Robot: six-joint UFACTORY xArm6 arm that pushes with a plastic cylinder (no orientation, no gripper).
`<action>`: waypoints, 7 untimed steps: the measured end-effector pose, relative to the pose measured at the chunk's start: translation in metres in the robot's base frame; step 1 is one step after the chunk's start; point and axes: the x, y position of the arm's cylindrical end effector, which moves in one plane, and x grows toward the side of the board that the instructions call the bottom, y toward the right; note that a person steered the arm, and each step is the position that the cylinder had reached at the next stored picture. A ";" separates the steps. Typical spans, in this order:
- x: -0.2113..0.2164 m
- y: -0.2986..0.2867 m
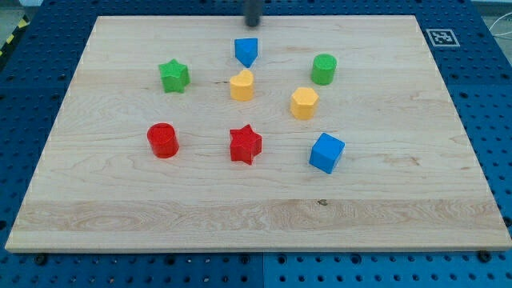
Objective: Slide blue triangle towards blue cube
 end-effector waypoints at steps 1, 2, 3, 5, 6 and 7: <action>0.025 -0.065; 0.043 -0.066; 0.068 -0.030; 0.083 0.044; 0.102 0.042; 0.107 0.044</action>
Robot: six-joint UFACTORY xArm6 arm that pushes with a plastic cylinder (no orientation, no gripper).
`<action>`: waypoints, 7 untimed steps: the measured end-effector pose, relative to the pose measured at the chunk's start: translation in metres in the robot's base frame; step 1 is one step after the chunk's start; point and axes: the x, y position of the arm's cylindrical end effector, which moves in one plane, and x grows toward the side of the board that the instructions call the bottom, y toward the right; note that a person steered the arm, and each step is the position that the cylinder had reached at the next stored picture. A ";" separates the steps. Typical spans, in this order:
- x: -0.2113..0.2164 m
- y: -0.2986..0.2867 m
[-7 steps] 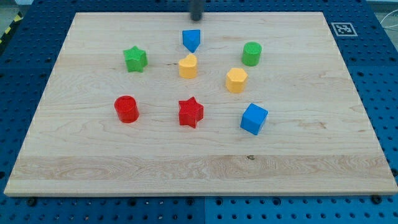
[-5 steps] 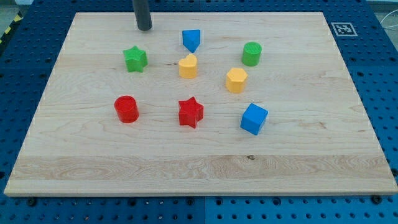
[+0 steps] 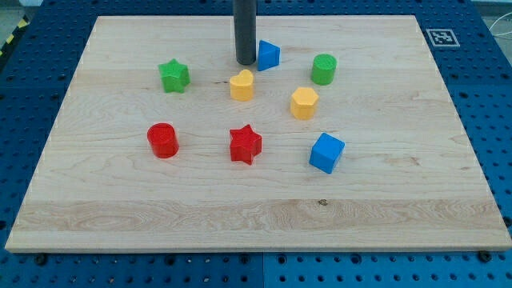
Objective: Slide blue triangle towards blue cube
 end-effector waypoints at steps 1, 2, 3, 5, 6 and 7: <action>-0.001 0.021; -0.010 0.052; -0.019 0.086; -0.048 0.167; -0.050 0.194; -0.035 0.209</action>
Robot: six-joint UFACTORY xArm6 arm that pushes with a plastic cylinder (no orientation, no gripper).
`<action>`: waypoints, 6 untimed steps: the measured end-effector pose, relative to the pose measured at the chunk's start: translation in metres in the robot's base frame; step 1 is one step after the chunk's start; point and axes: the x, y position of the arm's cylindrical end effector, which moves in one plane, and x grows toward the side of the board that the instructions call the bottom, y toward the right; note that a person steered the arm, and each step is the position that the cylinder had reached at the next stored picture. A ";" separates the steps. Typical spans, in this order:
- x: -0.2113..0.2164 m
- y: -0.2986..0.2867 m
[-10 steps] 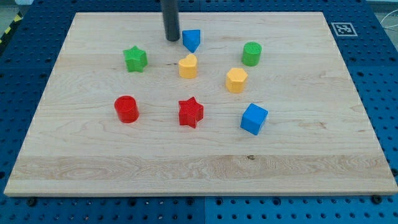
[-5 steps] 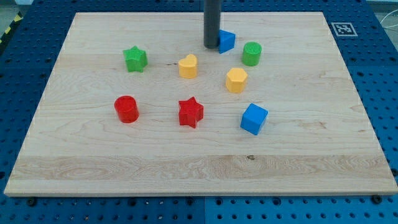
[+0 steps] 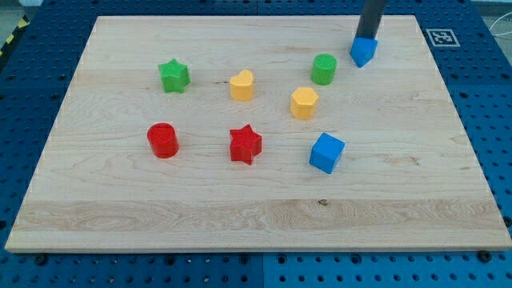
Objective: Slide blue triangle towards blue cube
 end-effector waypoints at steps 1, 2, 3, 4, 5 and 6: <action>0.017 0.006; 0.008 -0.002; 0.001 -0.013; 0.022 -0.016; 0.046 -0.017; 0.066 -0.017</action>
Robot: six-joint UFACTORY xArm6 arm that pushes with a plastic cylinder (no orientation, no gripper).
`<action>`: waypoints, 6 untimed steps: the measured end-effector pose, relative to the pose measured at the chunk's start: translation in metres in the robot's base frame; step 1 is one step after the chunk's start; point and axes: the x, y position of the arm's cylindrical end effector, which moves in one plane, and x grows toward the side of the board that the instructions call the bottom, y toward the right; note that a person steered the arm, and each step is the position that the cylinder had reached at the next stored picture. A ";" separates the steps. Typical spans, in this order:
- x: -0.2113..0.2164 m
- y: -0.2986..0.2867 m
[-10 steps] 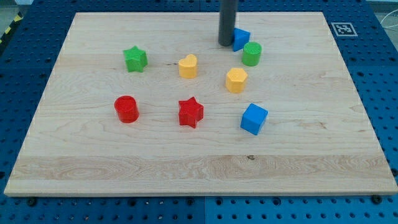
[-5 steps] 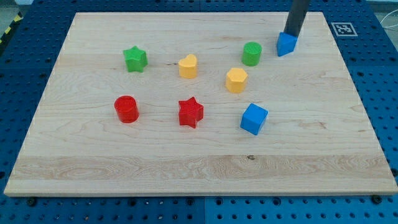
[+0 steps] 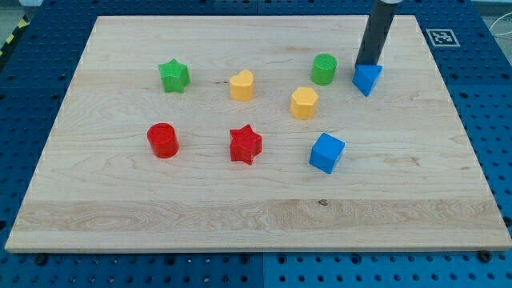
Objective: Slide blue triangle towards blue cube
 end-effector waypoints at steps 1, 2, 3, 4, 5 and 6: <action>0.024 0.000; 0.051 0.000; 0.077 0.000; 0.099 -0.003; 0.111 -0.018; 0.114 -0.031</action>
